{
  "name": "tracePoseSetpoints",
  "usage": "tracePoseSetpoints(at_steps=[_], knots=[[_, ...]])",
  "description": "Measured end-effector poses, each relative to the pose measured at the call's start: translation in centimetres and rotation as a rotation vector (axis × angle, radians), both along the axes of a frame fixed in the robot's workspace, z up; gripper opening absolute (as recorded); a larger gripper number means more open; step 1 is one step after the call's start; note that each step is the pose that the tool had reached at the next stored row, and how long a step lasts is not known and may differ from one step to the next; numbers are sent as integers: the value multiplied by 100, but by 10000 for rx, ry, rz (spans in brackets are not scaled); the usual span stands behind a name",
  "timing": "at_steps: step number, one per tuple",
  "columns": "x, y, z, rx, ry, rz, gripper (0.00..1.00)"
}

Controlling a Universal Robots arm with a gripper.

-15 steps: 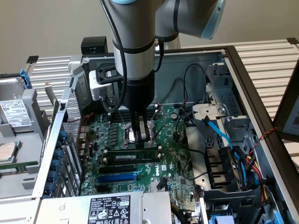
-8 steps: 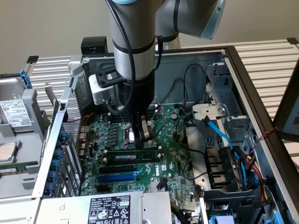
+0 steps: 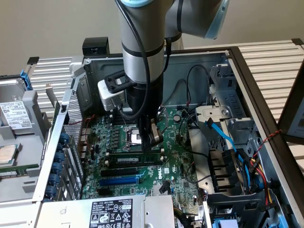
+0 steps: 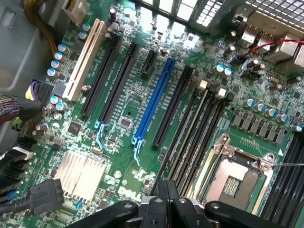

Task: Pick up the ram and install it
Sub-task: 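Press down the ram until it locks into place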

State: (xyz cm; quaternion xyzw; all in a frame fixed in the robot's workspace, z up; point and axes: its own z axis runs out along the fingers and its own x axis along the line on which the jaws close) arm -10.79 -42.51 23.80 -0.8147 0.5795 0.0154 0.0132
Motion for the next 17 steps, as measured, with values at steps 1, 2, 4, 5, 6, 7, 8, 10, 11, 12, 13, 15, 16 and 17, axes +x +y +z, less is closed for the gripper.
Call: tracePoseSetpoints(at_steps=[1,2,4,5,6,7,8,10,11,12,13,15,16,17], knots=[[0,0,-12,12,0,-169,11],[0,0,-25,24,0,-352,11],[0,-1,-37,29,2,-689,11],[1,-1,-39,29,2,-809,11],[5,0,-41,30,1,-872,11],[11,0,-42,31,0,-902,11],[14,0,-42,31,1,-941,11],[14,0,-43,32,0,-954,11],[14,0,-43,31,1,-955,11],[15,0,-44,30,1,-954,11],[16,1,-52,32,-8,-954,11],[16,0,-60,30,-16,-952,11],[15,-1,-61,28,-15,-952,11],[15,0,-64,30,-17,-953,11]])
